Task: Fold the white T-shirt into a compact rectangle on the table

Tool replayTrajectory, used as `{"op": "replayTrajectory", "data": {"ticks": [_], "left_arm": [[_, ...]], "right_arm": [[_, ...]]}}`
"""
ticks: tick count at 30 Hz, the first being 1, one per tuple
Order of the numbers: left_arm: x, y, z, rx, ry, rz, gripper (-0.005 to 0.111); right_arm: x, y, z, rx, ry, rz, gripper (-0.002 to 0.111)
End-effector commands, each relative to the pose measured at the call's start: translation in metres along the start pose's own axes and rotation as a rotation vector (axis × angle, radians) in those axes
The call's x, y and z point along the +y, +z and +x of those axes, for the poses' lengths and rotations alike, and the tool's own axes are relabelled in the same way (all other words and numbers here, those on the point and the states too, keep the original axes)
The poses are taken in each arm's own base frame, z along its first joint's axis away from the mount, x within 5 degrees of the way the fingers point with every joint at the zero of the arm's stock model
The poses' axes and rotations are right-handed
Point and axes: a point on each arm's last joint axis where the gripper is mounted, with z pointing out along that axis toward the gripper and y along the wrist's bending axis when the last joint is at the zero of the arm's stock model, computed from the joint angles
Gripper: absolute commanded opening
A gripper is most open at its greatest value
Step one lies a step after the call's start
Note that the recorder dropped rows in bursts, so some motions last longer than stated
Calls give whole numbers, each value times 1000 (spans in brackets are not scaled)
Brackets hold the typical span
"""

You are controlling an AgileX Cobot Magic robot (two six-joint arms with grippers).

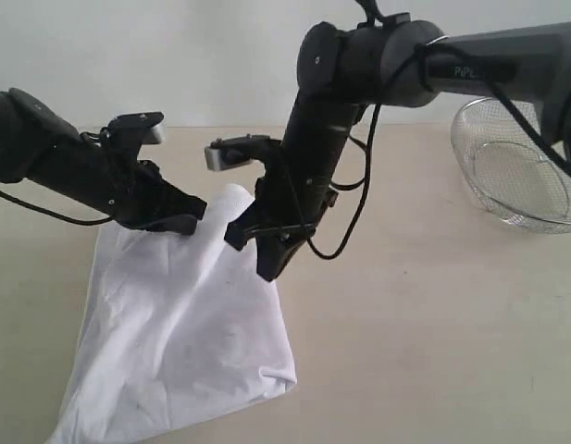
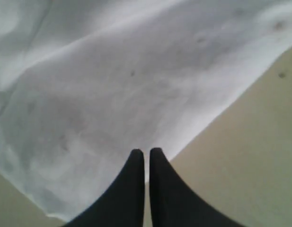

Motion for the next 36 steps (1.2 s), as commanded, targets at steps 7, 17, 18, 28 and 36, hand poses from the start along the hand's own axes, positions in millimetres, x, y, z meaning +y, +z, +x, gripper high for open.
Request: {"op": "replayTrajectory", "data": {"ticks": [7,17,18,28,36], "left_arm": [[48,11,11,19,-110,-69,4],[56,9,11,10,-73,-115,4],[57,8,11,9,-71,-121,4],[56,8,14,37,-70,-84,4],[44,-22,-4,-35,-18,-79,4]], "right_arm": [[35,44,23,40,-22,0,0],[40,76,53,151,19,-22,0],[40,78,56,164,25,-25,0],[42,62,62,159,30,-6,0],[45,38,58,40,-6,61,0]]}}
